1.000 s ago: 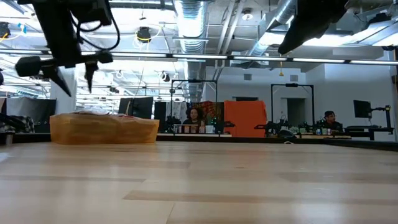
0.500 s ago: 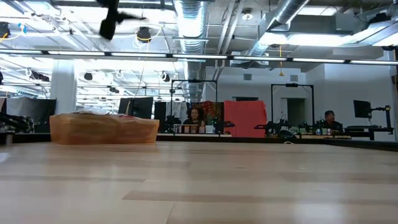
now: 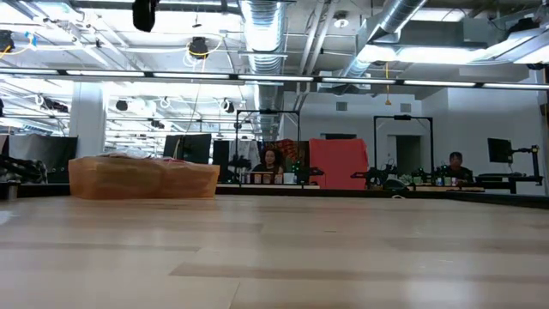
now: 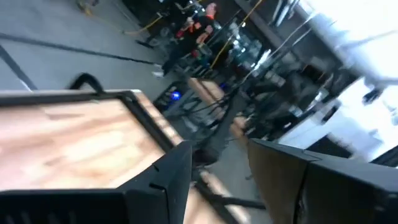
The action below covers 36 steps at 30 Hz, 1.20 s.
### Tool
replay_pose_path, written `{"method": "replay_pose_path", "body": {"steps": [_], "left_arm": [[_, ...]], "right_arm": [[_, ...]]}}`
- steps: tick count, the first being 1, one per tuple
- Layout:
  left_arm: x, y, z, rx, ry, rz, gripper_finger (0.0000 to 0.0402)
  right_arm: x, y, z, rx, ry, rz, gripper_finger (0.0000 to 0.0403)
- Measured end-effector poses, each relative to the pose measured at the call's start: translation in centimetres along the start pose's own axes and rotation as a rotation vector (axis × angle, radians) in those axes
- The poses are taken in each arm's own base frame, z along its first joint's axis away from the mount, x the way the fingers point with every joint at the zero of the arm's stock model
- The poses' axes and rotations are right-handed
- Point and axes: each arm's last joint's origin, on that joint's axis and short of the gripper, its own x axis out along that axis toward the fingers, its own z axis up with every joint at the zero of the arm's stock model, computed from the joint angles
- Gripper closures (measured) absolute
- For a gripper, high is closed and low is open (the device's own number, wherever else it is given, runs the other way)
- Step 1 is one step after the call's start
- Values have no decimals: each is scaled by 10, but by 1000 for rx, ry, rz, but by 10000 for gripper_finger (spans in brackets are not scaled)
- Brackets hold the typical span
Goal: Sort popcorn bags into baskets
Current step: Return to Home Position
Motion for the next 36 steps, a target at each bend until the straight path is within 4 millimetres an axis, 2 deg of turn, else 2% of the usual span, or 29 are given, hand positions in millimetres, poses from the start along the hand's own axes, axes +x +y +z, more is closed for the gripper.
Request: {"method": "replay_pose_path", "body": {"steps": [4,6,9,12,17,20,23,25,27,28,31,34,36], "left_arm": [[-4,-2,1,166,11,-32,255],[-8,-4,5,205,-23,-34,255],[-16,-5,6,273,-41,10,255],[-23,-4,4,297,-19,47,255],[-30,5,-17,265,36,8,255],[-32,15,-37,241,43,7,255],[-38,28,-59,210,35,47,255],[-43,39,-74,189,45,69,255],[-50,48,-86,163,57,82,255],[-52,51,-90,140,55,77,255],[-62,57,-99,130,67,67,255],[-70,61,-107,136,83,70,255],[-75,65,-113,143,75,102,255]], "right_arm": [[-18,-10,4,30,-56,8,357],[-31,-19,-3,58,-79,13,359],[-43,-33,-25,118,-154,32,360],[-45,-45,-59,158,-221,42,359],[-52,-67,-112,276,-366,90,358],[-45,-73,-142,301,-410,103,360],[-32,-72,-159,283,-364,75,360],[-26,-71,-163,333,-368,72,359],[-16,-71,-179,339,-302,44,358],[-13,-72,-187,343,-271,46,357],[-11,-74,-192,416,-305,56,358],[-3,-75,-210,384,-227,41,360],[1,-75,-216,417,-236,44,360]]}}
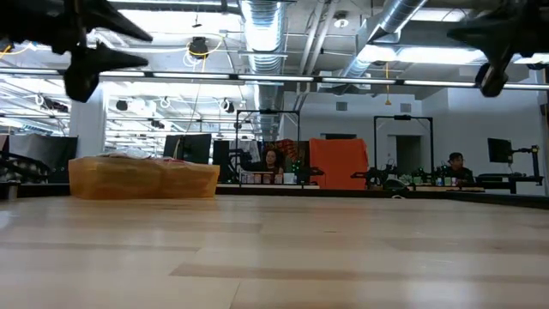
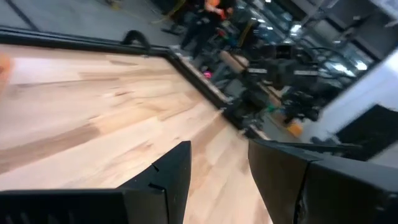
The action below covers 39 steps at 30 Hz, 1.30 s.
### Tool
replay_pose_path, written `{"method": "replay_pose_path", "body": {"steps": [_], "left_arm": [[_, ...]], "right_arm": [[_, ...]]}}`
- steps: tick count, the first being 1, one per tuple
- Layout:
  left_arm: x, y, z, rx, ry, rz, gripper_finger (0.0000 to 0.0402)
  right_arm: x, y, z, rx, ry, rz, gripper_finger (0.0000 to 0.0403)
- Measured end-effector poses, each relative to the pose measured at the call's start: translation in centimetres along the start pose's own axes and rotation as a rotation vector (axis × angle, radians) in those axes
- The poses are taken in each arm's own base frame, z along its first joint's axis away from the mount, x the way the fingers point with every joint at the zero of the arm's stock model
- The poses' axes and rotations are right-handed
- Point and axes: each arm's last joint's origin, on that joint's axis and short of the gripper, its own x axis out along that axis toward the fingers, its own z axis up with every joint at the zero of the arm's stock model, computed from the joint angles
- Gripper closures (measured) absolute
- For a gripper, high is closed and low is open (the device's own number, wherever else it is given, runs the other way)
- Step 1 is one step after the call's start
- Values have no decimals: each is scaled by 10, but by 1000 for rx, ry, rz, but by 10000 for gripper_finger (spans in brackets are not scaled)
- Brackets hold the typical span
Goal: Sort popcorn bags into baskets
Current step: Return to Home Position
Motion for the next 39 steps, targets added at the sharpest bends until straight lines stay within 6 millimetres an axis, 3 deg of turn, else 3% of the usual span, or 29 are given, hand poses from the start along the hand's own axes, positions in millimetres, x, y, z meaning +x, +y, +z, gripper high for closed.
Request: {"method": "replay_pose_path", "body": {"steps": [5,11,16,19,22,27,33,39], "left_arm": [[-8,2,-5,-5,-25,44,255],[-28,-8,21,40,-98,-40,255],[-42,-4,45,63,-90,-280,255],[-47,7,47,61,-35,-346,255],[-51,20,43,55,37,-343,255],[-50,24,29,96,114,-365,255],[-45,39,-9,71,115,-383,255],[-45,41,-13,85,159,-384,255]], "right_arm": [[4,-6,-12,41,-33,48,358],[6,-10,-18,38,-32,45,360],[6,-12,-19,16,-28,23,358],[7,-15,-21,-1,-10,-2,358],[7,-15,-21,-8,16,24,359],[9,-16,-22,-17,66,82,359],[10,-20,-22,-90,104,98,358],[10,-27,-27,-190,178,62,360]]}}
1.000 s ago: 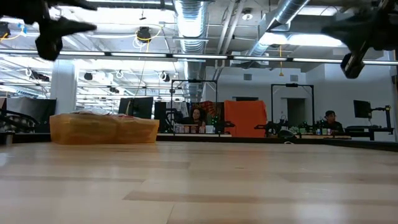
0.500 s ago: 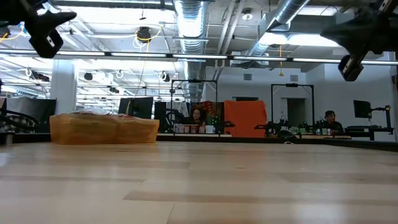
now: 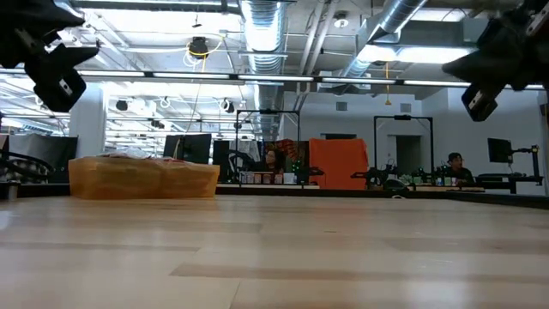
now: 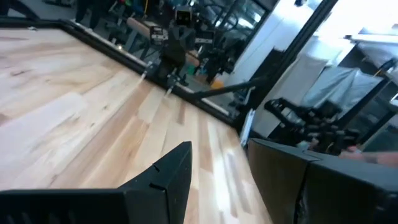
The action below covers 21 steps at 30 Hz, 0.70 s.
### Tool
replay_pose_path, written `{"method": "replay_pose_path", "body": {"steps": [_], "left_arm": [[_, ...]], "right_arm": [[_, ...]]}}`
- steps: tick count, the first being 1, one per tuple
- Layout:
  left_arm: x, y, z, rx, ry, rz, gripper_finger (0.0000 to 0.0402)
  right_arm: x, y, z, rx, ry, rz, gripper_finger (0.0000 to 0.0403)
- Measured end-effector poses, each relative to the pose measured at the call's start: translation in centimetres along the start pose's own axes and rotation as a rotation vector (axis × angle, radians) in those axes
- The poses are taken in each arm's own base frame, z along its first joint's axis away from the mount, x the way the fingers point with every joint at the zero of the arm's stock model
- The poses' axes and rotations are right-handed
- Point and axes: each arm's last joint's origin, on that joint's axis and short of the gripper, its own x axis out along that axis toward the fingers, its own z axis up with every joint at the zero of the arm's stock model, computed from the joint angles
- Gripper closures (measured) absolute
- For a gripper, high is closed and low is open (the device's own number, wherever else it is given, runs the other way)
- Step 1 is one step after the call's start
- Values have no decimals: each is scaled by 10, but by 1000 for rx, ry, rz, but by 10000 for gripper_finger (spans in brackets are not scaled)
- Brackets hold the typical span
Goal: Sort popcorn bags into baskets
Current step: Return to Home Position
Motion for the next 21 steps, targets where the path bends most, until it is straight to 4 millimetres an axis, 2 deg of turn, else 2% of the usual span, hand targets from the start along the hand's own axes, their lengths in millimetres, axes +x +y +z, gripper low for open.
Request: {"method": "replay_pose_path", "body": {"steps": [5,12,21], "left_arm": [[0,1,-1,43,0,11,255],[0,2,0,78,-25,65,255],[0,6,-5,127,13,101,255]], "right_arm": [[2,-8,-8,-52,37,-56,358],[6,-14,-9,-95,-50,-74,360],[8,-19,-10,-171,-20,-129,359]]}}
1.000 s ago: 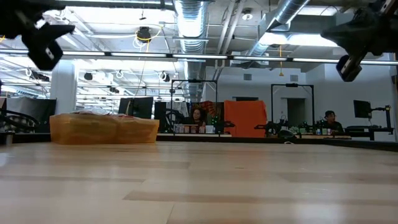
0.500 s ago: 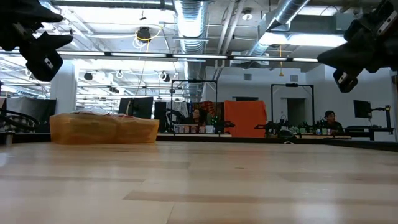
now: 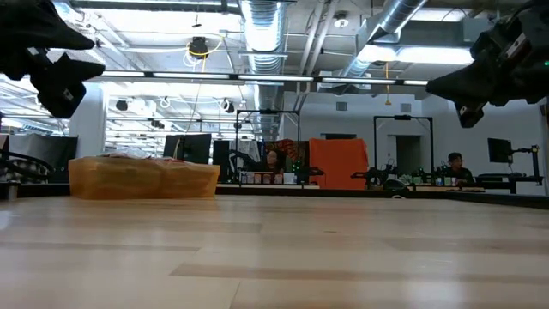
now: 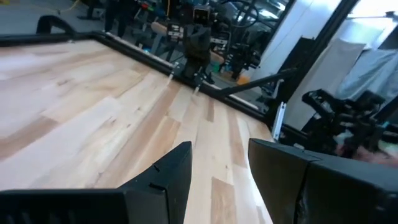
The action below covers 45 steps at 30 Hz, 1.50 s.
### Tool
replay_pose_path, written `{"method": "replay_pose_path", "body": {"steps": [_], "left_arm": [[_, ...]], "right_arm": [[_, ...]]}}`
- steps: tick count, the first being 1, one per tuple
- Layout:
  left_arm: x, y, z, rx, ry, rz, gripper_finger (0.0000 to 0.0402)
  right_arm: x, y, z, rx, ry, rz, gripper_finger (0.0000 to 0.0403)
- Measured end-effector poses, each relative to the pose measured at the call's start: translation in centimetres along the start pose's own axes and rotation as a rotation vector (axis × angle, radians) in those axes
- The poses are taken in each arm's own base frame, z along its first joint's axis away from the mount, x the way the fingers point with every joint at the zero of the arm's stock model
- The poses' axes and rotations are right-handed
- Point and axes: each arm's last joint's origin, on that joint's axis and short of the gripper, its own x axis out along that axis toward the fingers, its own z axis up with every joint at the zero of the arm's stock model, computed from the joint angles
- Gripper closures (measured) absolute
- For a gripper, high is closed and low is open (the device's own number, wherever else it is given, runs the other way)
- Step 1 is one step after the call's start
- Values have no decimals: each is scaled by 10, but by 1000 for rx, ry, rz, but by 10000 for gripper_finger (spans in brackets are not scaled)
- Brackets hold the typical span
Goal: Sort popcorn bags into baskets
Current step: Return to Home Position
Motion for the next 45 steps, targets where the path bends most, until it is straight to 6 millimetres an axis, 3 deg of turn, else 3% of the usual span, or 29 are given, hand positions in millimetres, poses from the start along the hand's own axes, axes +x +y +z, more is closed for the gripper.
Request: {"method": "replay_pose_path", "body": {"steps": [7,45], "left_arm": [[0,0,-1,-108,10,0,255],[0,0,0,-69,11,-1,255]], "right_arm": [[0,0,-1,-3,3,1,358],[0,0,-1,-2,5,-2,358]]}}
